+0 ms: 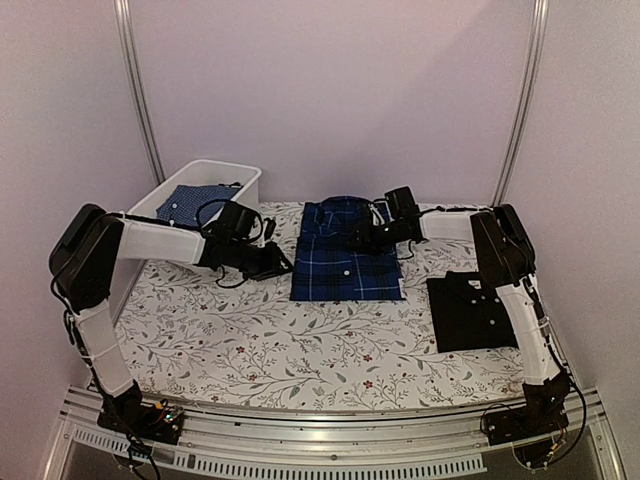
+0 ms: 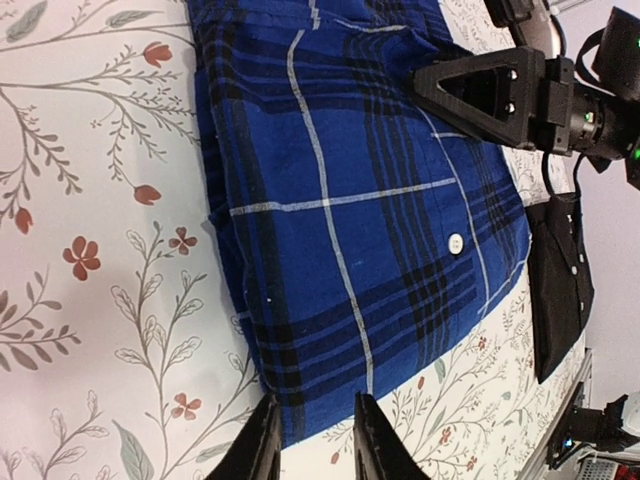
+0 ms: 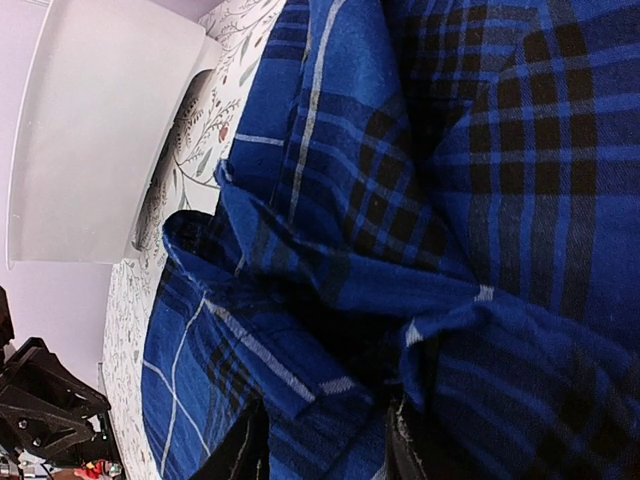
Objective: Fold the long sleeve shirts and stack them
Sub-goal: Smooth out the 2/3-rectangle-folded shirt at the center of the board, then pick up the 2/3-rectangle-folded shirt from the center of the board.
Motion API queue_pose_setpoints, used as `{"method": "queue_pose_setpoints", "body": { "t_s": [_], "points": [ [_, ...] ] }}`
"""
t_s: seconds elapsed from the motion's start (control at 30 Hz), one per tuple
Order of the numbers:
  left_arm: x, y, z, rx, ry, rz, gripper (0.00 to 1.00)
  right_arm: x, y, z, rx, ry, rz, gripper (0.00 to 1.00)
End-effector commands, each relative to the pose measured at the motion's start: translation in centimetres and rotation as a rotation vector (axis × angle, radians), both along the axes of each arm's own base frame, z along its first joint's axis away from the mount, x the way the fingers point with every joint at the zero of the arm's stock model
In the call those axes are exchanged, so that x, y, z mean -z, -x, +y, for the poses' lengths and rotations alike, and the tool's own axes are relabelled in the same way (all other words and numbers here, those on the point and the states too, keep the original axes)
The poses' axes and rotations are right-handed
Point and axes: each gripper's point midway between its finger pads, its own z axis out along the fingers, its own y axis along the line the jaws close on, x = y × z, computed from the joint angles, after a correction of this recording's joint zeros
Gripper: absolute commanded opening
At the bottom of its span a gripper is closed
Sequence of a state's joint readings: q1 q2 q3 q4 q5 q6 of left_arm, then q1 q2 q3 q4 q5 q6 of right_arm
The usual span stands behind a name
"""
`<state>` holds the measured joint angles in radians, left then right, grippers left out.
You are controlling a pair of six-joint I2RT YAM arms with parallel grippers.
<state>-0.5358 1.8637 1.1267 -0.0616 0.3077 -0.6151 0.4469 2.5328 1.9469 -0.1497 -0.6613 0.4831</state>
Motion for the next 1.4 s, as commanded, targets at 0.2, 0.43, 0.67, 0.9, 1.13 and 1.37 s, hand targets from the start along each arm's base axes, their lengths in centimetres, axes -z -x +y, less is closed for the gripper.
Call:
{"method": "queue_pose_setpoints", "body": {
  "t_s": [0.2,0.43,0.67,0.9,1.13,1.37],
  "points": [
    [-2.0,0.0,-1.0,0.038,0.127,-0.029,0.25,-6.9,5.4,-3.5,0.041,0.052,-0.075,0.4],
    [-0.8,0.3,-1.5,0.055,0.15,-0.004,0.25,-3.7,11.6,-6.4,0.07,0.04,0.01,0.4],
    [0.8,1.2,-1.5,0.065,0.159,0.037,0.24,-0.2,15.5,-9.0,0.128,0.09,0.1,0.38],
    [2.8,3.1,-0.6,0.08,0.126,0.09,0.24,-1.7,17.2,-11.4,0.195,0.131,0.074,0.4],
    [4.8,4.8,0.4,0.093,0.084,0.139,0.23,-1.4,18.7,-14.2,0.259,0.234,0.053,0.41],
    [5.9,5.3,0.6,0.093,0.058,0.156,0.22,0.3,19.5,-15.4,0.261,0.306,0.063,0.41]
  ]
}}
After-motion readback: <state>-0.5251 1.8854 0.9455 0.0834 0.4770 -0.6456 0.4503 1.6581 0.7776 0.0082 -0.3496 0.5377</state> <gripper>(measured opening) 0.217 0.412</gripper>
